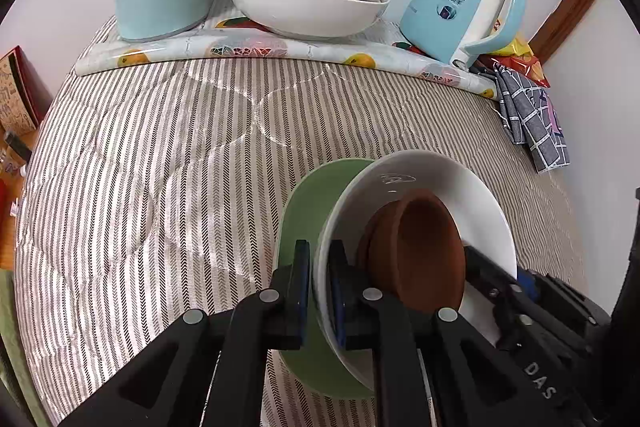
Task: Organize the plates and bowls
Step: 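Lower the white bowl onto the light-green plate with both grippers, then open both grippers and pull them back from the white bowl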
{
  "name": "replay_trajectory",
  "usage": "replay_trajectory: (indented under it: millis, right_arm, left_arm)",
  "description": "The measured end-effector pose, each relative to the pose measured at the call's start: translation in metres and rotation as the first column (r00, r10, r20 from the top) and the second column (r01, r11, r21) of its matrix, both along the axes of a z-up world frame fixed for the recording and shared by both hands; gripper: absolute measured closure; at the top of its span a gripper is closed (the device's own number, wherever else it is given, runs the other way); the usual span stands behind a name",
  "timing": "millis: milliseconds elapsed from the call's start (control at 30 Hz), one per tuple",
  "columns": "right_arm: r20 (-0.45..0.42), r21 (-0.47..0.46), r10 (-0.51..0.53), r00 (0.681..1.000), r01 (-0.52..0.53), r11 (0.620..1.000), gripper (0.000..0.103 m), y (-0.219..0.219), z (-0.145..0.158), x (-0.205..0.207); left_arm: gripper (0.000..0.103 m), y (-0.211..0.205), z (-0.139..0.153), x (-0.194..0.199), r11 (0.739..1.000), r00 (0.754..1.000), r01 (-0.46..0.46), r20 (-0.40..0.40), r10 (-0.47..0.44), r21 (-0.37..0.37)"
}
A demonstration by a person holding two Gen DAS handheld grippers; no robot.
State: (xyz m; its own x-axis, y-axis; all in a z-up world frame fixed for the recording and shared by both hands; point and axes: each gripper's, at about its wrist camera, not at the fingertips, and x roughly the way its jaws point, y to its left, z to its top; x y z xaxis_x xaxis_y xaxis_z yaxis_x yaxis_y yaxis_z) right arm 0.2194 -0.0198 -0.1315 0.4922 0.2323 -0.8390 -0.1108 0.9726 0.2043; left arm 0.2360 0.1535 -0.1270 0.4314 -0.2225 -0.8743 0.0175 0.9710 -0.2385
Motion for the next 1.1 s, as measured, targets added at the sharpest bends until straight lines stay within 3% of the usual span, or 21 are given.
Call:
replay_trajectory:
  millis: [267, 333, 800, 967, 1100]
  right_arm:
    - [0.019, -0.008, 0.012, 1.000, -0.012, 1.000, 0.084, -0.005, 0.008, -0.005]
    - [0.018, -0.005, 0.019, 1.000, -0.019, 1.000, 0.084, -0.005, 0.007, -0.006]
    - [0.021, 0.006, 0.040, 0.999, -0.040, 0.999, 0.062, -0.006, 0.013, -0.030]
    - [0.072, -0.040, 0.049, 0.996, -0.046, 0.998, 0.058, -0.011, 0.031, -0.053]
    - [0.136, -0.072, 0.028, 0.990, -0.018, 0.997, 0.048, -0.025, 0.051, -0.078]
  left_arm:
    - [0.089, 0.001, 0.006, -0.004, 1.000, 1.000, -0.011, -0.001, 0.011, 0.007]
    - [0.082, 0.001, 0.008, -0.005, 1.000, 1.000, -0.008, 0.002, 0.008, 0.016]
    - [0.070, 0.007, 0.028, -0.042, 0.999, 0.999, -0.030, 0.040, 0.029, 0.031]
    - [0.067, 0.006, 0.045, -0.066, 0.998, 0.995, -0.048, 0.088, 0.045, 0.032]
    - [0.055, -0.002, 0.061, -0.088, 0.998, 0.988, -0.057, 0.144, 0.050, 0.042]
